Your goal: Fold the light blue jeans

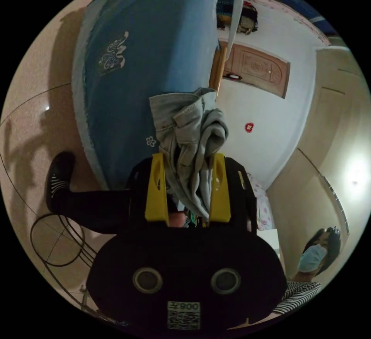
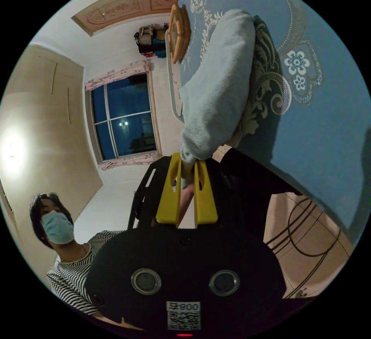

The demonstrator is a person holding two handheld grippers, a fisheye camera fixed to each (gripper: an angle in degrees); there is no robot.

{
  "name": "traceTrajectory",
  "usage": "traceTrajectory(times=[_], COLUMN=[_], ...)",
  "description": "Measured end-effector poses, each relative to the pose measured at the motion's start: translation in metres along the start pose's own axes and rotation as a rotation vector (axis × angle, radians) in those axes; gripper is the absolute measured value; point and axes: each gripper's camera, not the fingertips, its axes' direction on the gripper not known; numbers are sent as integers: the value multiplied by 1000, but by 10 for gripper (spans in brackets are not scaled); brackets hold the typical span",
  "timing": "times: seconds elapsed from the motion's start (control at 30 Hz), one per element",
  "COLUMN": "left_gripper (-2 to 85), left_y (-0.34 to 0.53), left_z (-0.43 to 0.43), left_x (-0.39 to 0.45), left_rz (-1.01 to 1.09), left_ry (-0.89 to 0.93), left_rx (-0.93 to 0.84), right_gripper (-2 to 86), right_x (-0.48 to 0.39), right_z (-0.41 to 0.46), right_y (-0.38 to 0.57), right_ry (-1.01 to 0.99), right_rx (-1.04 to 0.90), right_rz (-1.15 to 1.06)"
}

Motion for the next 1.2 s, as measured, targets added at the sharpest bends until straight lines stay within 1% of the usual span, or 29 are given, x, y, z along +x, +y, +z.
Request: traceTrajectory(times=[0.1,0.17,0.23,0.47,0.7,0.9,0.97,1.0,1.07,1.1,1.17,1.2], left_gripper=[126,96,86,76,75,74,74,74,74,74,75,76], left_y=[17,34,47,112,191,272,306,315,353,364,413,426], left_z=[23,43,58,139,242,373,441,460,539,561,652,676], left_x=[3,20,38,126,177,196,202,205,217,220,238,243], left_rz=[-18,44,97,335,456,496,512,519,558,571,626,640], left_ry=[7,-17,-25,-38,-70,-84,-100,-104,-118,-117,-94,-84], left_rx=[19,36,32,-71,-209,-394,-490,-515,-617,-644,-756,-783], right_gripper=[39,34,28,8,4,0,0,0,-1,-1,-1,-2], right_x=[1,0,-3,-30,-44,-28,-22,-18,-13,-10,-9,-11], right_z=[-17,-30,-50,-125,-226,-330,-365,-389,-429,-456,-501,-533], right_y=[19,32,49,110,212,317,350,371,403,424,456,479], right_ry=[1,3,-14,-79,-145,-194,-200,-205,-209,-212,-212,-206], right_rx=[0,0,12,61,142,289,350,394,465,515,597,656], right_rz=[3,-3,-14,-131,-229,-240,-244,-248,-256,-262,-279,-299])
